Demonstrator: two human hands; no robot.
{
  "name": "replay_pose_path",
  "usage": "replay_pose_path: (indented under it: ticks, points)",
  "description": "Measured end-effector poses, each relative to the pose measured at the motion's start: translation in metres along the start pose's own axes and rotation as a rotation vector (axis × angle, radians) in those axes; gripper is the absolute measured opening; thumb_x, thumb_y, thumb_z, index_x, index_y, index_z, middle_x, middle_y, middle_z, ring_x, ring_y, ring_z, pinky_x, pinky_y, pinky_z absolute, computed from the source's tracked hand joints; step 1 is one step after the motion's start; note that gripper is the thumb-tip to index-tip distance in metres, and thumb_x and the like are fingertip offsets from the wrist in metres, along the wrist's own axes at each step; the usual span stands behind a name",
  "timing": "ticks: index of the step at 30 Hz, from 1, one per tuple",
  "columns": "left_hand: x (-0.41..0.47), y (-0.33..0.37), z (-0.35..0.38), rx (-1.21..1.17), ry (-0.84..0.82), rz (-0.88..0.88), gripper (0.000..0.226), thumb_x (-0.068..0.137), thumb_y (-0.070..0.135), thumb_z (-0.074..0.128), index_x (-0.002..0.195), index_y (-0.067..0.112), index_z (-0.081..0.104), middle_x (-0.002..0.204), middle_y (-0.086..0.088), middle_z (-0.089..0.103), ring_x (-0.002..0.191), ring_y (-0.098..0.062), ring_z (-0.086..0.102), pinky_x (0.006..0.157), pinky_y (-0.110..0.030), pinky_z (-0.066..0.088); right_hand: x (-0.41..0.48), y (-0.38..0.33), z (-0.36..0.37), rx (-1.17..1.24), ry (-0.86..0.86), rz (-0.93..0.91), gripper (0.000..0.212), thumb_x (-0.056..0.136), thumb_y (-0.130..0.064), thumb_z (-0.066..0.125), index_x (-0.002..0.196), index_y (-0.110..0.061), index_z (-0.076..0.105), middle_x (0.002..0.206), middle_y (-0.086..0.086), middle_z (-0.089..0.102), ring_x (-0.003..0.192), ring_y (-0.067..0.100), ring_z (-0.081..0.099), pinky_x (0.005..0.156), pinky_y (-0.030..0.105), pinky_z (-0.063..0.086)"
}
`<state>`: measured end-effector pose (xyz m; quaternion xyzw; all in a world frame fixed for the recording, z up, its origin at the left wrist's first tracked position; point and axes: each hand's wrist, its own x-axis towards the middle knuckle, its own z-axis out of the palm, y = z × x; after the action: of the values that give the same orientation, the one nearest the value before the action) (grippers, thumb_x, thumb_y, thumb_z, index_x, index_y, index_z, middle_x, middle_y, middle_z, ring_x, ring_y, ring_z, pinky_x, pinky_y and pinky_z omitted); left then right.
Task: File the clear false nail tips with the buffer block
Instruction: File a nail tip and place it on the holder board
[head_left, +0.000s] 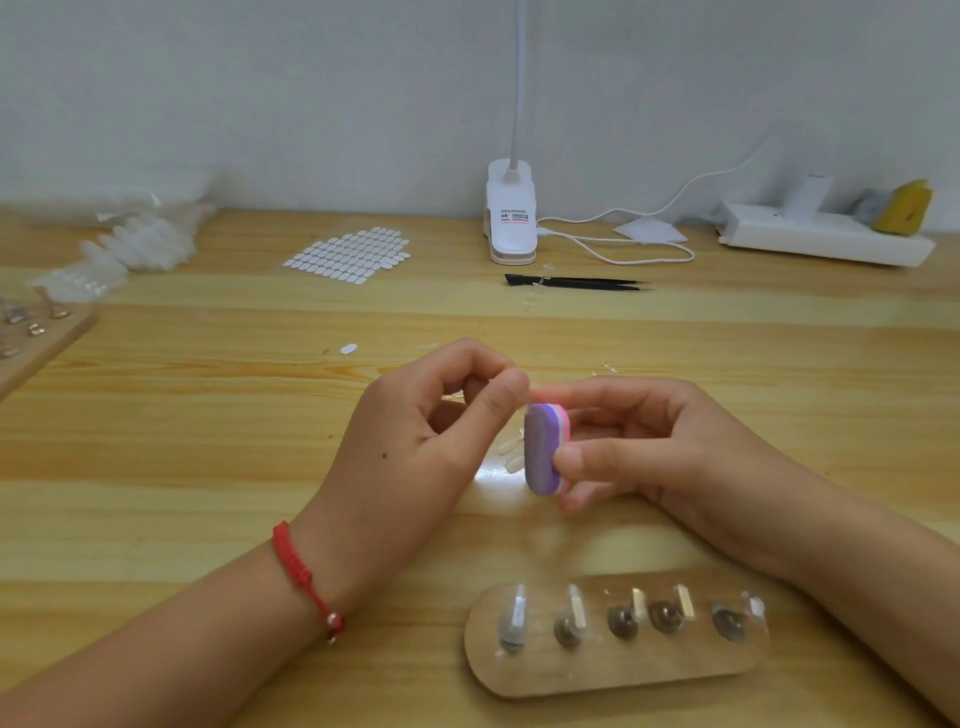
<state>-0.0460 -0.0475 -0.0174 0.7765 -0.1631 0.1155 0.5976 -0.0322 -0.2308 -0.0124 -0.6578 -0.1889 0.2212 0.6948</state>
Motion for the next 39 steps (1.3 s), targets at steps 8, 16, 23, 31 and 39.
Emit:
replay_pose_path:
  ticks: [8,16,23,31,39]
  points:
    - [0.0004,0.0006,0.0015,-0.010,0.004,0.021,0.018,0.086,0.028,0.062,0.071,0.018,0.060,0.058,0.009,0.044,0.040,-0.002,0.028,0.041,-0.012,0.023,0.0003,0.0013,0.0020,0.095,0.076,-0.032,0.032,0.068,-0.011,0.076,0.099,-0.021,0.077,0.087,0.006,0.076,0.072,0.013,0.072,0.061,0.020,0.055]
    - [0.0004,0.0012,0.0020,-0.053,0.031,0.015,0.018,0.080,0.027,0.063,0.068,0.014,0.062,0.056,0.002,0.041,0.042,-0.005,0.029,0.042,-0.014,0.023,0.0012,0.0017,0.0023,0.184,0.164,-0.046,0.030,0.055,-0.019,0.081,0.084,-0.022,0.078,0.083,0.006,0.075,0.071,0.015,0.072,0.056,0.020,0.055]
    - [0.0014,0.0019,0.0013,-0.083,0.054,0.003,0.023,0.080,0.028,0.071,0.068,0.010,0.065,0.053,0.003,0.044,0.043,-0.004,0.029,0.043,-0.013,0.024,0.0013,0.0014,0.0044,0.172,0.165,-0.052,0.027,0.058,-0.014,0.082,0.083,-0.021,0.077,0.085,0.007,0.074,0.073,0.017,0.073,0.057,0.023,0.056]
    - [0.0014,-0.0007,0.0010,-0.116,0.046,-0.018,0.018,0.077,0.029,0.068,0.067,0.014,0.067,0.051,0.008,0.048,0.043,-0.004,0.031,0.044,-0.011,0.027,0.0013,0.0004,0.0027,0.174,0.156,-0.023,0.031,0.060,-0.012,0.082,0.089,-0.018,0.075,0.088,0.009,0.075,0.075,0.017,0.073,0.059,0.021,0.055]
    - [0.0013,0.0012,0.0016,-0.114,0.051,-0.017,0.018,0.078,0.029,0.070,0.067,0.014,0.067,0.048,0.014,0.047,0.042,-0.001,0.032,0.043,-0.009,0.027,0.0009,0.0017,0.0056,0.184,0.191,-0.048,0.029,0.057,-0.011,0.084,0.084,-0.018,0.074,0.085,0.007,0.074,0.072,0.016,0.072,0.056,0.022,0.056]
